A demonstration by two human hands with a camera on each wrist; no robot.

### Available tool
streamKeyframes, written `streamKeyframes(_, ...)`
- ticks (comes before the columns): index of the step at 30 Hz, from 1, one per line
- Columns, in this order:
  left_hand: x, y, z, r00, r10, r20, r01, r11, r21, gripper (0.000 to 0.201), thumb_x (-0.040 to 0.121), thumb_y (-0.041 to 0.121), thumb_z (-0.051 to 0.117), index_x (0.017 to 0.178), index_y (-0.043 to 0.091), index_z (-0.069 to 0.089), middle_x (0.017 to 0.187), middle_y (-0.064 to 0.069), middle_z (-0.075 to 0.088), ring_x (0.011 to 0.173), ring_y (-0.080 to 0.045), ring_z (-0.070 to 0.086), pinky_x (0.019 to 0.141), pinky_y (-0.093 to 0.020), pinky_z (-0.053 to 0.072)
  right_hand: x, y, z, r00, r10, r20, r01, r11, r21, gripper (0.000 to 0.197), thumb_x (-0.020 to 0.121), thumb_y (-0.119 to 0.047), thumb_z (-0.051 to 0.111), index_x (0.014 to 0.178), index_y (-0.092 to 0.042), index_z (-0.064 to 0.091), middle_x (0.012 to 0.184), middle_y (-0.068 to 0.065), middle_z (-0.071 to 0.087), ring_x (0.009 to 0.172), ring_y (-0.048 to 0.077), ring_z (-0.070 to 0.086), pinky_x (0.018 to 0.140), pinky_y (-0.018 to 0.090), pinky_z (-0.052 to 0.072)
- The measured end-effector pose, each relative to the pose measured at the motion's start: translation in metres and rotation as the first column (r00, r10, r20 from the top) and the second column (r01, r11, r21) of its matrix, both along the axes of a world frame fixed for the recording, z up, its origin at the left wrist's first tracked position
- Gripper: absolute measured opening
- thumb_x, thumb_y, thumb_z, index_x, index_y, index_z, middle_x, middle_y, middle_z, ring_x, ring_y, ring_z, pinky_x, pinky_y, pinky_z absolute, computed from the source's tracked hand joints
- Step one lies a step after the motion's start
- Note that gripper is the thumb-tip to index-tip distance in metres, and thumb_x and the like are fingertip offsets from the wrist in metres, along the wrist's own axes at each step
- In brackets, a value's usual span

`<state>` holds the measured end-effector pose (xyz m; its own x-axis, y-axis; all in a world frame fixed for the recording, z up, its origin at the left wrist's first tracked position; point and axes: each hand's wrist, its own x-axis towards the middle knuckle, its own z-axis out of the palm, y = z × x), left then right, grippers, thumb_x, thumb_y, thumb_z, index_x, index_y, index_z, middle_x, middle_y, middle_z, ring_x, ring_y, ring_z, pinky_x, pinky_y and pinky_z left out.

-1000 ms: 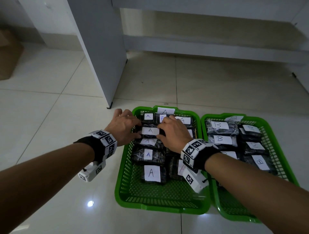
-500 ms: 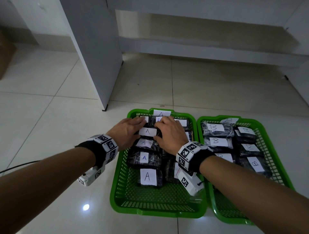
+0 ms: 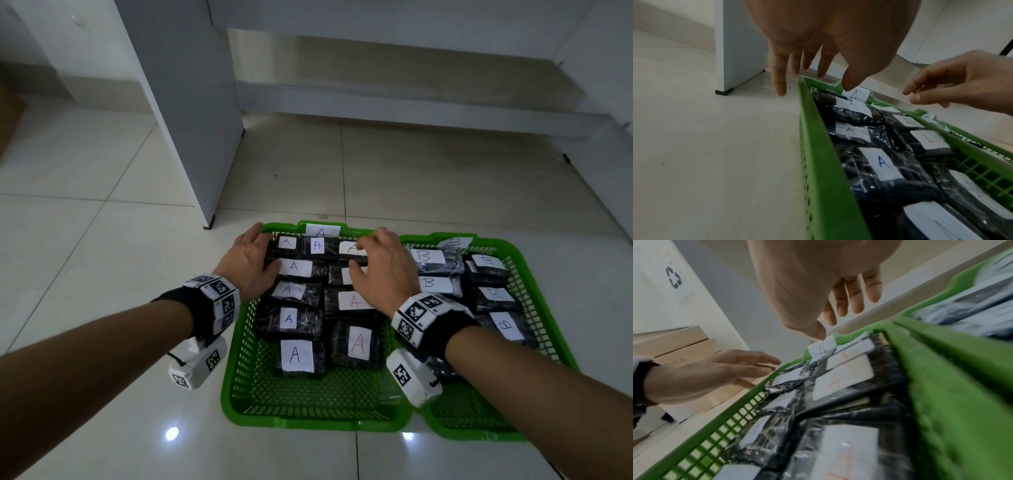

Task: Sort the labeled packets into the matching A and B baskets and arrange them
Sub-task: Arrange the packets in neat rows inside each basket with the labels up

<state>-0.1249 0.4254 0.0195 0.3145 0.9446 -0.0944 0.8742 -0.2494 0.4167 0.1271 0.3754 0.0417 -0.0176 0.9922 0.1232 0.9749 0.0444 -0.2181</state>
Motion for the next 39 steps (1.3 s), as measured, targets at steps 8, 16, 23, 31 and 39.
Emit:
streamKeyframes(8,0.014,-0.001,0.009,0.998,0.064,0.005,-0.064,0.998,-0.024,0.049,0.093,0.028,0.06,0.134,0.003,0.051,0.149,-0.012,0.042,0.125,-0.032,0.052,0.104,-0.037,0.041,0.048,-0.038,-0.001,0.953,-0.285,0.102,0.302,0.888,-0.347,0.051,0.096,-0.049,0.054,0.131,-0.013,0.053,0.121,0.012,0.063,0.107,0.033,0.064,0.079,0.037,0.053)
streamKeyframes(16,0.019,0.0,0.01,0.997,0.077,-0.003,-0.077,0.997,-0.031,0.049,0.089,0.031,0.065,0.129,0.004,0.057,0.142,-0.01,0.05,0.122,-0.032,0.055,0.101,-0.037,0.045,0.049,-0.043,-0.008,0.963,-0.267,-0.026,0.235,0.885,-0.402,0.033,0.1,-0.041,0.055,0.092,-0.009,0.056,0.085,0.004,0.055,0.08,0.024,0.058,0.066,0.031,0.047)
streamKeyframes(23,0.025,0.001,0.013,0.996,0.081,-0.031,-0.08,0.996,0.031,0.04,0.089,0.034,0.06,0.119,0.007,0.061,0.132,-0.006,0.055,0.119,-0.027,0.054,0.097,-0.038,0.048,0.048,-0.041,-0.002,0.974,-0.225,0.04,0.224,0.909,-0.353,0.037,0.098,-0.045,0.053,0.096,-0.009,0.06,0.088,0.005,0.063,0.084,0.026,0.066,0.066,0.032,0.053)
streamKeyframes(31,0.081,-0.005,0.034,0.99,-0.135,0.028,0.13,0.983,0.133,0.017,0.087,0.035,0.057,0.095,0.021,0.063,0.106,0.005,0.059,0.088,-0.015,0.059,0.082,-0.036,0.055,0.041,-0.017,0.008,0.991,-0.134,-0.016,0.13,0.981,-0.147,0.028,0.096,-0.042,0.053,0.089,-0.015,0.05,0.088,0.004,0.057,0.077,0.024,0.062,0.062,0.031,0.041)
streamKeyframes(39,0.11,0.0,0.03,0.973,-0.219,-0.073,0.217,0.976,-0.027,0.02,0.088,0.033,0.054,0.096,0.019,0.065,0.097,0.0,0.066,0.083,-0.02,0.064,0.072,-0.031,0.055,0.033,0.011,0.001,0.988,-0.112,-0.105,0.089,0.976,-0.197,0.024,0.094,-0.036,0.058,0.085,-0.014,0.065,0.08,0.002,0.064,0.074,0.021,0.059,0.062,0.031,0.05)
